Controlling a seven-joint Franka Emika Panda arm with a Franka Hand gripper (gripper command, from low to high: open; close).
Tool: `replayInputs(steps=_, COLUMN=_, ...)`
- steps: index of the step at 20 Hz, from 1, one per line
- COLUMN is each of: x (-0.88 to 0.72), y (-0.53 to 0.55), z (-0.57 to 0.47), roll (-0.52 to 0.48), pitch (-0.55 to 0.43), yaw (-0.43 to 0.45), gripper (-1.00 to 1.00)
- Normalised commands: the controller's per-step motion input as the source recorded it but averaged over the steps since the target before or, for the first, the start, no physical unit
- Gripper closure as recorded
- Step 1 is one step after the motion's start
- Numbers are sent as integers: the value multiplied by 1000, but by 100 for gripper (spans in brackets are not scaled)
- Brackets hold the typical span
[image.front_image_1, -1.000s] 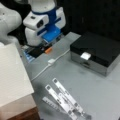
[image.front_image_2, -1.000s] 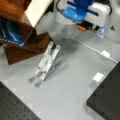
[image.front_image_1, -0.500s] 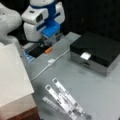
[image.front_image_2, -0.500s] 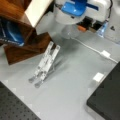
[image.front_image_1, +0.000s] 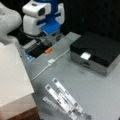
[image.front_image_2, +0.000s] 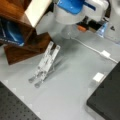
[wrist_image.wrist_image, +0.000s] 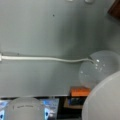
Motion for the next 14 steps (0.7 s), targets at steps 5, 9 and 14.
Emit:
replayInputs(steps=5, x=427, y=-23, z=278, roll=-503, pitch=519, yaw=-97, gripper=-100)
replayInputs(steps=9, x=368, y=-162, z=173, roll=-609, pitch=461, yaw=28, gripper=-100)
replayInputs(steps=14, x=279, y=-185, z=91, roll=-602, pitch=403, yaw=90, gripper=-100)
